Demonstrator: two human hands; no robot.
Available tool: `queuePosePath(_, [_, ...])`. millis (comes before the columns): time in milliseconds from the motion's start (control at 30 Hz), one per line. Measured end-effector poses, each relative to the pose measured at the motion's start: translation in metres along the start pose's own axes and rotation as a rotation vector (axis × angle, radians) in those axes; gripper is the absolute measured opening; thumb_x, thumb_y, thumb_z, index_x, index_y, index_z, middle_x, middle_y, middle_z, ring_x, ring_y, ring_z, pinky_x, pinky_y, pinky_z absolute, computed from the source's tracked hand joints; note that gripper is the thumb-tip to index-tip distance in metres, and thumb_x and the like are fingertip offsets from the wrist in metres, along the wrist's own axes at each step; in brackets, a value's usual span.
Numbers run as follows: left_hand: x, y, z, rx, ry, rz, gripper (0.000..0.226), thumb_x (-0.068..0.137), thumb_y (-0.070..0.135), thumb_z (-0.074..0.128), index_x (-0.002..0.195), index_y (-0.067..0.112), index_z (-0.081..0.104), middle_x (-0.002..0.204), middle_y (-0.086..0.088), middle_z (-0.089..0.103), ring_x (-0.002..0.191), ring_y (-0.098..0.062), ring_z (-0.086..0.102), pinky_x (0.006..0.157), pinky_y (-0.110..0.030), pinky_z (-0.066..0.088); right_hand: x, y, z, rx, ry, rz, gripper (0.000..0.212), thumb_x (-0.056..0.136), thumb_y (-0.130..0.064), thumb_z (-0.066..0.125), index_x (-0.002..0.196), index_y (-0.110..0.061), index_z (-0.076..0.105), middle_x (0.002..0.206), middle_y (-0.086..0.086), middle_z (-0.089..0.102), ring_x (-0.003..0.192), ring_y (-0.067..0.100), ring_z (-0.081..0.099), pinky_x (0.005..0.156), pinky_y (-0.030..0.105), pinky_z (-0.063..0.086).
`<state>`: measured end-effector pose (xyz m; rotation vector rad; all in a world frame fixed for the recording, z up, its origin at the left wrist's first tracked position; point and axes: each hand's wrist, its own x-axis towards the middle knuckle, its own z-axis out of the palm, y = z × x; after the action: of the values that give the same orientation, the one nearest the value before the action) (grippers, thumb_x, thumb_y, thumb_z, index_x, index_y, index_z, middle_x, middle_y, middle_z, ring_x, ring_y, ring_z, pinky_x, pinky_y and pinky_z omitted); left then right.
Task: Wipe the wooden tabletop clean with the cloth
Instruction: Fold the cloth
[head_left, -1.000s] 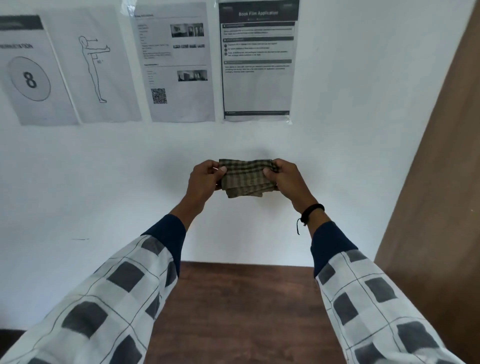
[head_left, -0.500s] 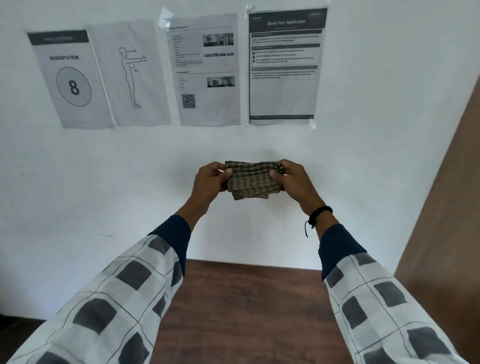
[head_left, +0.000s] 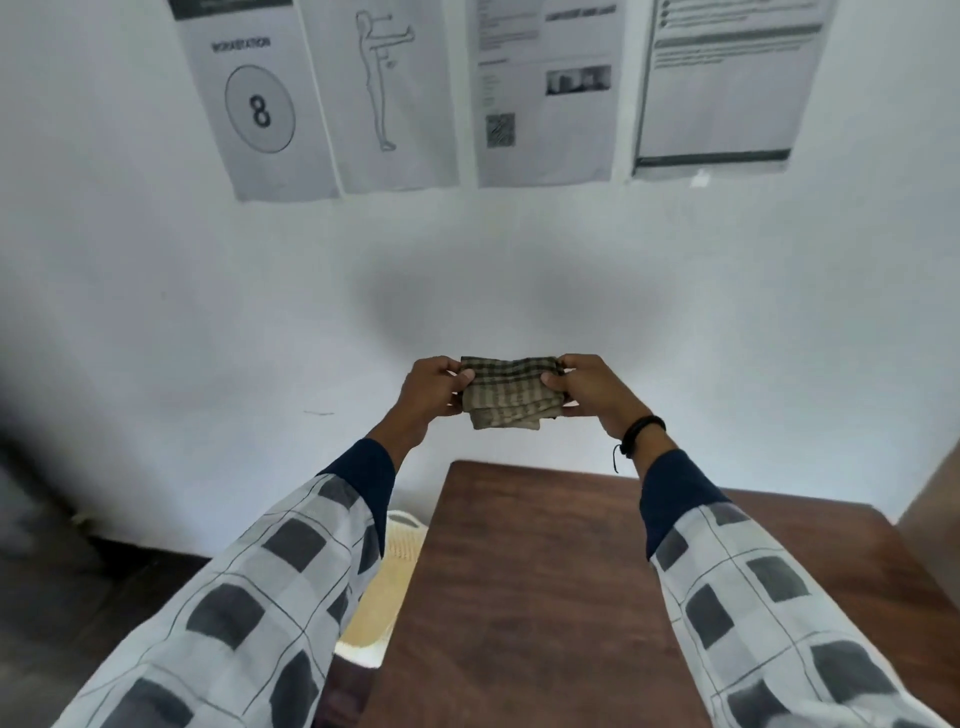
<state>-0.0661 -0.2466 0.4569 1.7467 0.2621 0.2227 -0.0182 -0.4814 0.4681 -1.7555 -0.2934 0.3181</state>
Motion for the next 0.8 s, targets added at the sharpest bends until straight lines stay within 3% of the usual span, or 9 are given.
queuePosePath(167, [-0.007, -0.051, -0.045, 0.043, 0.059, -0.114, 0.012, 0.095, 0.016, 0.069, 0.094, 0.005, 0.064, 0.084, -0.012, 0.068, 0.063, -0.021, 0.062, 0.062, -0.031, 0.057, 0.020, 0.038, 0.066, 0.036, -0.086, 0.126, 0.019, 0.100, -0.018, 0.062, 0.115, -0.009, 0.066, 0.107, 0.006, 0.073, 0.091, 0.019, 0.069, 0.074, 0.032, 0.057])
queuePosePath(367, [-0.015, -0.108, -0.087, 0.102, 0.169, -0.269, 0.013, 0.093, 0.016, 0.071, 0.094, 0.003, 0.067, 0.084, -0.014, 0.072, 0.067, -0.025, 0.069, 0.063, -0.035, 0.062, 0.053, 0.079, 0.129, 0.022, -0.203, 0.207, 0.019, 0.099, -0.020, 0.063, 0.115, -0.010, 0.066, 0.112, 0.007, 0.072, 0.097, 0.021, 0.070, 0.076, 0.034, 0.059])
queuePosePath(500, [-0.022, -0.145, -0.109, 0.125, 0.216, -0.368, 0.016, 0.094, 0.019, 0.070, 0.100, 0.004, 0.068, 0.086, -0.014, 0.074, 0.064, -0.021, 0.073, 0.055, -0.028, 0.057, 0.071, 0.105, 0.169, -0.013, -0.317, 0.281, 0.018, 0.100, -0.017, 0.061, 0.115, -0.007, 0.064, 0.113, 0.009, 0.070, 0.100, 0.022, 0.069, 0.075, 0.034, 0.060])
queuePosePath(600, [-0.020, -0.175, -0.128, 0.205, 0.255, -0.431, 0.011, 0.093, 0.019, 0.071, 0.094, 0.008, 0.068, 0.083, -0.012, 0.073, 0.064, -0.024, 0.072, 0.060, -0.032, 0.061, 0.077, 0.131, 0.201, -0.021, -0.381, 0.363, 0.018, 0.100, -0.013, 0.060, 0.115, -0.003, 0.061, 0.117, 0.012, 0.067, 0.103, 0.026, 0.068, 0.075, 0.038, 0.062])
queuePosePath(700, [-0.008, -0.196, -0.147, 0.281, 0.265, -0.484, 0.006, 0.092, 0.018, 0.072, 0.089, 0.013, 0.070, 0.090, -0.016, 0.074, 0.080, -0.033, 0.074, 0.071, -0.042, 0.063, 0.082, 0.157, 0.231, -0.004, -0.408, 0.420, 0.023, 0.099, -0.012, 0.061, 0.120, -0.002, 0.059, 0.122, 0.012, 0.063, 0.107, 0.028, 0.065, 0.075, 0.040, 0.063])
queuePosePath(800, [0.012, -0.219, -0.161, 0.349, 0.246, -0.514, 0.004, 0.092, 0.018, 0.072, 0.090, 0.015, 0.072, 0.094, -0.013, 0.073, 0.085, -0.032, 0.073, 0.073, -0.040, 0.063, 0.087, 0.179, 0.260, 0.018, -0.372, 0.479, 0.023, 0.099, -0.013, 0.060, 0.120, -0.004, 0.060, 0.116, 0.011, 0.065, 0.099, 0.026, 0.067, 0.070, 0.036, 0.062])
